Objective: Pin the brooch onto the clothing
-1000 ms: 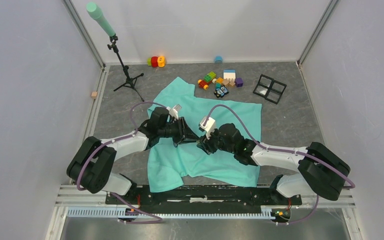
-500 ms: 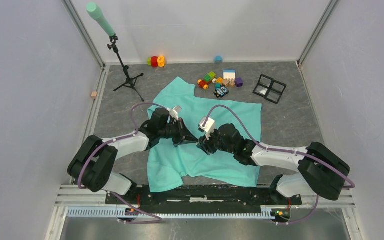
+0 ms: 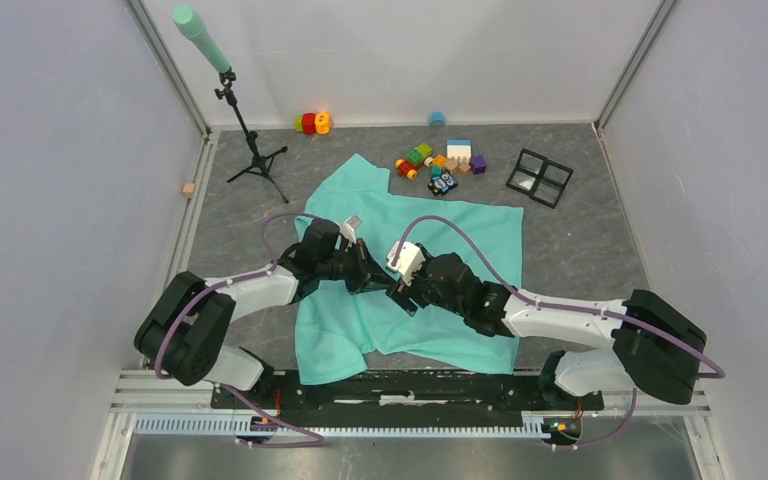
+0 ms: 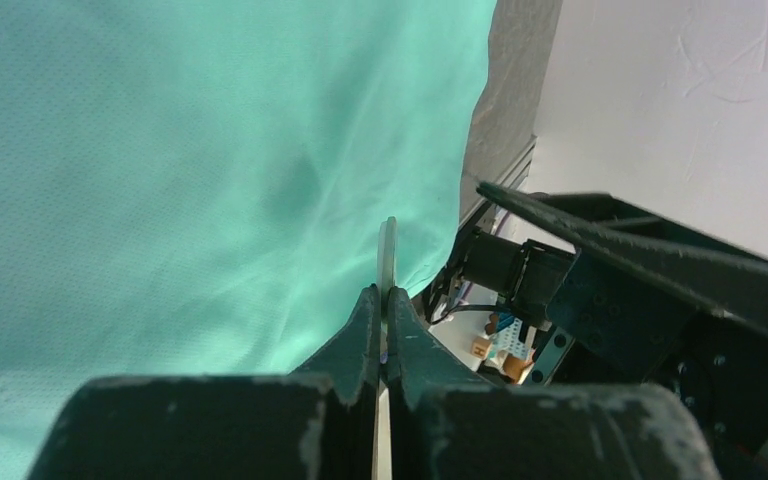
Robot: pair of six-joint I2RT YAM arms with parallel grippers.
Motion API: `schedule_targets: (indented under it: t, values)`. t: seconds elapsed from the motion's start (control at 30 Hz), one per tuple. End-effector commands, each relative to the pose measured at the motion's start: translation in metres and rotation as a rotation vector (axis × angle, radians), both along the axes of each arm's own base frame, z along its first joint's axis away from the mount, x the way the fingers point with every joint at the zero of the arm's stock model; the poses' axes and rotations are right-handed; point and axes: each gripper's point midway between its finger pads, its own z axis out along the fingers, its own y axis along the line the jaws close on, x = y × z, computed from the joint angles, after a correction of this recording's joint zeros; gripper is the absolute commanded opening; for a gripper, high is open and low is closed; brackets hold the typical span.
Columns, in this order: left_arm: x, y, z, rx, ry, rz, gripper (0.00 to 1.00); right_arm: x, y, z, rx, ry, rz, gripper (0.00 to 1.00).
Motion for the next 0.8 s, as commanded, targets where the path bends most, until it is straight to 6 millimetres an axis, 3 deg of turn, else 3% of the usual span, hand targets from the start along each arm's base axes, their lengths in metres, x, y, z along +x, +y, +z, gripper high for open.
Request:
schedule_targets:
  t: [0.0,0.57,0.77]
  values:
    - [0.006,0.002,0.012,-0.047,0.032,0.081,0.02,0.007,0.002,0.023,-0.074,-0.130,-0.040,0.74]
    - [0.010,0.015,0.029,-0.113,0.069,0.205,0.02,0.001,0.020,0.010,-0.278,-0.272,-0.092,0.58]
    - [0.010,0.017,0.030,-0.117,0.069,0.223,0.02,0.006,0.019,0.011,-0.364,-0.345,-0.165,0.42]
